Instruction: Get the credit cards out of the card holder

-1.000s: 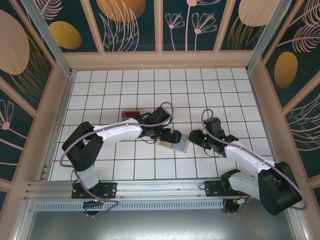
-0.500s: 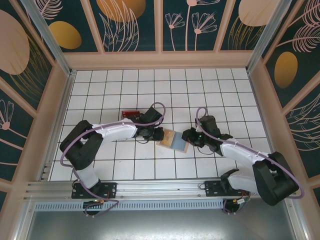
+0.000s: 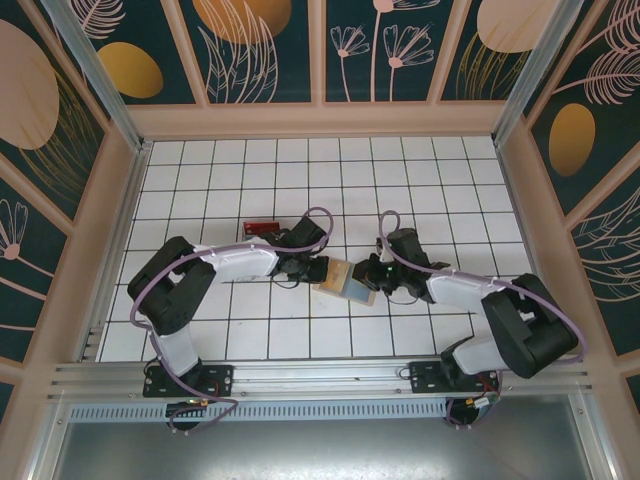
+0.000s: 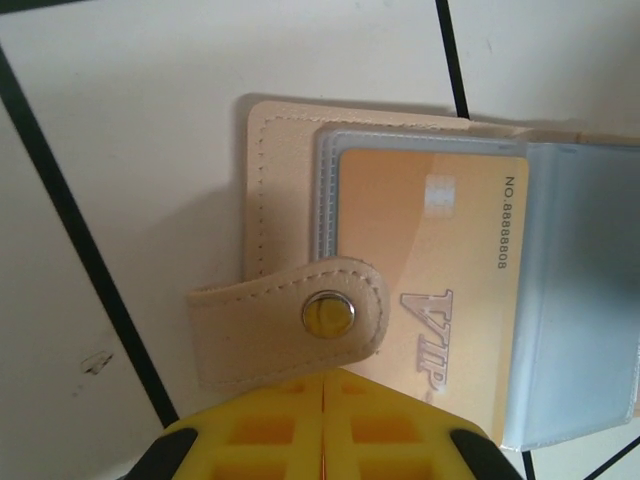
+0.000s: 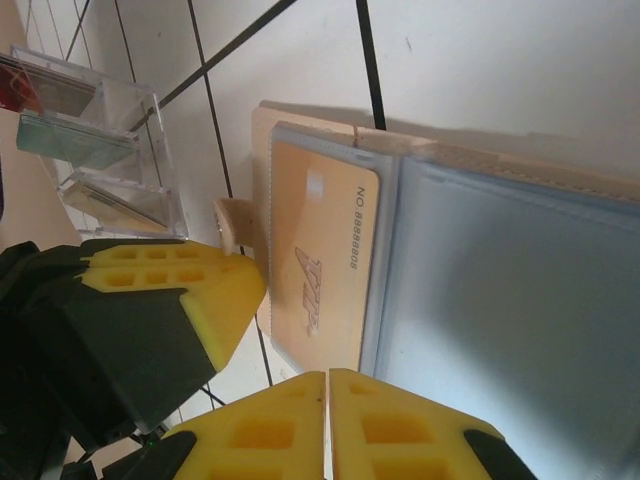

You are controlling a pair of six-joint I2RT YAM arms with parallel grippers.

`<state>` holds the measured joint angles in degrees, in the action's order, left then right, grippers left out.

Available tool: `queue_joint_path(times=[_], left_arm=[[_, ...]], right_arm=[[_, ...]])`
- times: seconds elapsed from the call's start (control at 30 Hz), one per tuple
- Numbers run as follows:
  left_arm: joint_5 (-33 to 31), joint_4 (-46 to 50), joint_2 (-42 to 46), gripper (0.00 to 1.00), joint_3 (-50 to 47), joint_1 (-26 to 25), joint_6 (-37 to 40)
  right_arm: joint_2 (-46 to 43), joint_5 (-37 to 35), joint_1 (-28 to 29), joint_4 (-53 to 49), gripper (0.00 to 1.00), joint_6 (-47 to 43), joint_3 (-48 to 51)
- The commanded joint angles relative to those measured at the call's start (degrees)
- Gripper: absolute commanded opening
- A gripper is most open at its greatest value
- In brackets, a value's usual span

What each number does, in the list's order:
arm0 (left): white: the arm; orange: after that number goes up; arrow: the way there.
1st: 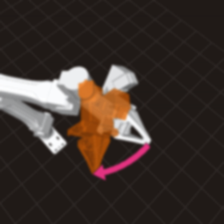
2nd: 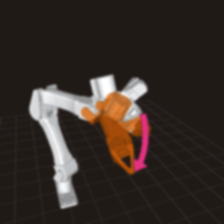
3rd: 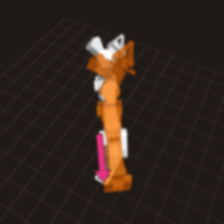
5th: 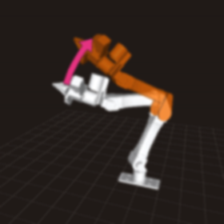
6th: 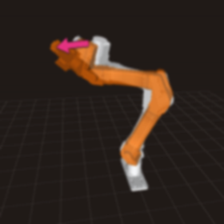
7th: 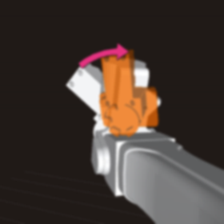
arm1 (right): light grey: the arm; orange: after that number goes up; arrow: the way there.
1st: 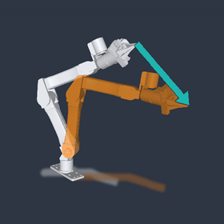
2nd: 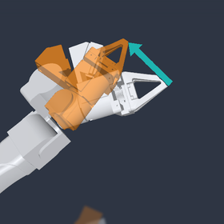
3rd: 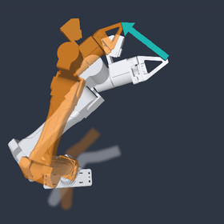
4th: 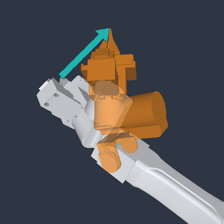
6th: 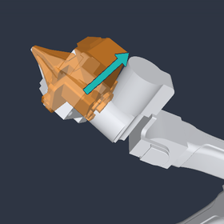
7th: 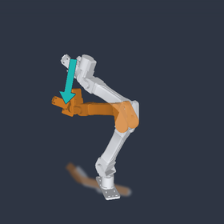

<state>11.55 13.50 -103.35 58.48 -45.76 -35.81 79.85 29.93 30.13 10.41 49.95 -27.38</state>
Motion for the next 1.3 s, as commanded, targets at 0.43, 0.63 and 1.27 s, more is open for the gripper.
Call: queue_joint_path(times=[0.43, 0.63, 1.27], left_arm=[[2.78, -1.98, -2.55, 0.11, -1.91, 0.01, -1.98], [3.21, -1.85, -2.73, 0.11, -1.62, 0.00, -1.98], [0.49, 1.76, -3.58, 0.00, -0.11, -0.03, -3.36]], right_arm=[[7.07, 2.59, 0.90, 3.52, 0.17, 0.95, -2.64], [8.66, 2.45, 0.89, 3.04, 0.20, 0.50, -3.27], [8.37, 1.53, 0.81, 0.40, 0.00, -1.08, -2.90]])
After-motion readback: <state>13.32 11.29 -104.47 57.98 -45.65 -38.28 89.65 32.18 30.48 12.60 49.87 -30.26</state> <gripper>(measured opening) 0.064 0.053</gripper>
